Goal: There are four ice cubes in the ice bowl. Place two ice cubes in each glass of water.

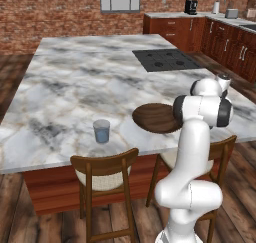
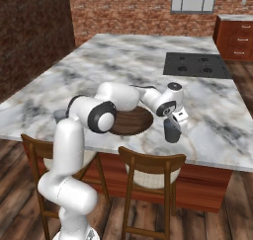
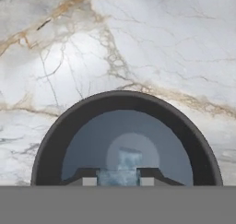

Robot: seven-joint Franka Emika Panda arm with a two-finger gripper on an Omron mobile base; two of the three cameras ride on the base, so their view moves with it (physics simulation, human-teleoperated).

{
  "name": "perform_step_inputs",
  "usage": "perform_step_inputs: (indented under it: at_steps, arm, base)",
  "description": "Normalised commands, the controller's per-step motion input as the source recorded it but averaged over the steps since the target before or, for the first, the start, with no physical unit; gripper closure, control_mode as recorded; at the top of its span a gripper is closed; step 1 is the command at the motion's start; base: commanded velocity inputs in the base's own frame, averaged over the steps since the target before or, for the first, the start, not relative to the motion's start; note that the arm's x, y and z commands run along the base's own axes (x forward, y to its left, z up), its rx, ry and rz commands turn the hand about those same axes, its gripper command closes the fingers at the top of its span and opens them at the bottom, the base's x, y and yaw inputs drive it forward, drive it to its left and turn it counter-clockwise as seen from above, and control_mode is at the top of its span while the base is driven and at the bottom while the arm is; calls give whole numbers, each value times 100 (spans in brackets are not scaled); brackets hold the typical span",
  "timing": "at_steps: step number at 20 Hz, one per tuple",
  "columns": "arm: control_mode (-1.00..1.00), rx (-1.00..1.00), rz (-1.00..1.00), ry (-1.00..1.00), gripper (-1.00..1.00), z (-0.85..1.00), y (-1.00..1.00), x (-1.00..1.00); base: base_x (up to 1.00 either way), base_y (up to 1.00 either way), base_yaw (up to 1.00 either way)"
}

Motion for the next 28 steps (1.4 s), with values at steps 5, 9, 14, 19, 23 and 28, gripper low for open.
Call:
perform_step_inputs:
  at_steps: [5,9,14,19,23,28]
  arm:
    - [-100,1,-4,-2,-100,0,0,8]
    - [-100,3,-4,-5,-100,1,0,13]
    - [-100,5,-4,-7,-100,8,0,17]
    - [-100,2,-3,-2,100,0,0,18]
    - [-100,0,-4,0,100,0,0,23]
    - [-100,1,-3,-2,100,7,0,7]
  base:
    - [0,0,0]
    - [0,0,0]
    - [0,0,0]
    - [0,0,0]
    - [0,0,0]
    - [0,0,0]
